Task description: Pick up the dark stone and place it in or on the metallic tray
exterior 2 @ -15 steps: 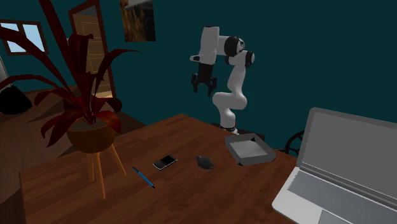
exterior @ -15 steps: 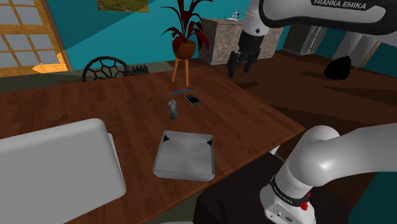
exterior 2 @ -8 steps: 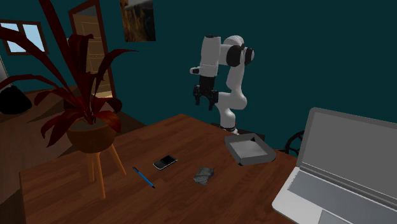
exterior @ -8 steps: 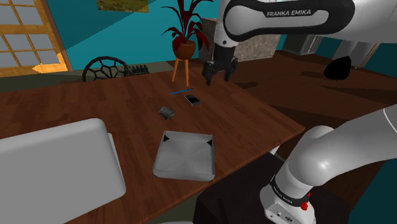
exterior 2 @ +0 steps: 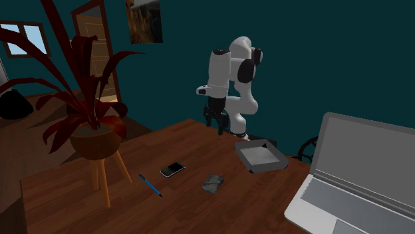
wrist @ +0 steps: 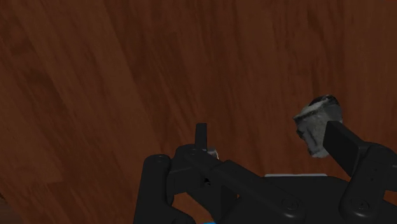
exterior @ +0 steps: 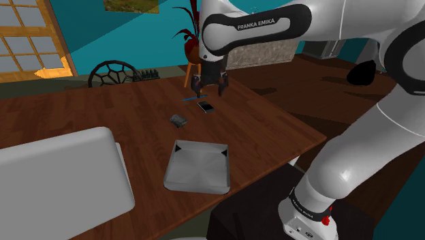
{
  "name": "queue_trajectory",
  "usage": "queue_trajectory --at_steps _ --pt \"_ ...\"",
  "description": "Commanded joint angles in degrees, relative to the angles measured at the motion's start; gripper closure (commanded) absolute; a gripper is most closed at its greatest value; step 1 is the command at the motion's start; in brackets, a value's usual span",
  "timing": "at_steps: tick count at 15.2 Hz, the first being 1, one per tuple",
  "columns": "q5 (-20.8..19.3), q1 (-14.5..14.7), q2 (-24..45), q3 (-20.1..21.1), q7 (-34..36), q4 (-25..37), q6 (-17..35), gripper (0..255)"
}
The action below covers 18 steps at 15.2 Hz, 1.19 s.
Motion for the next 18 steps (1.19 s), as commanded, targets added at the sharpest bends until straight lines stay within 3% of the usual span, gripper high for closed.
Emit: queue_trajectory --at_steps 1,9,18 --pt "-0.5 -0.2 5.1 0.7 3.7 3.5 0.5 0" --pt "-2.4 1.0 23.4 1.6 16.2 18.4 0.2 0" --pt "-2.8 0.9 24.5 1.4 16.5 13.9 5.7 0"
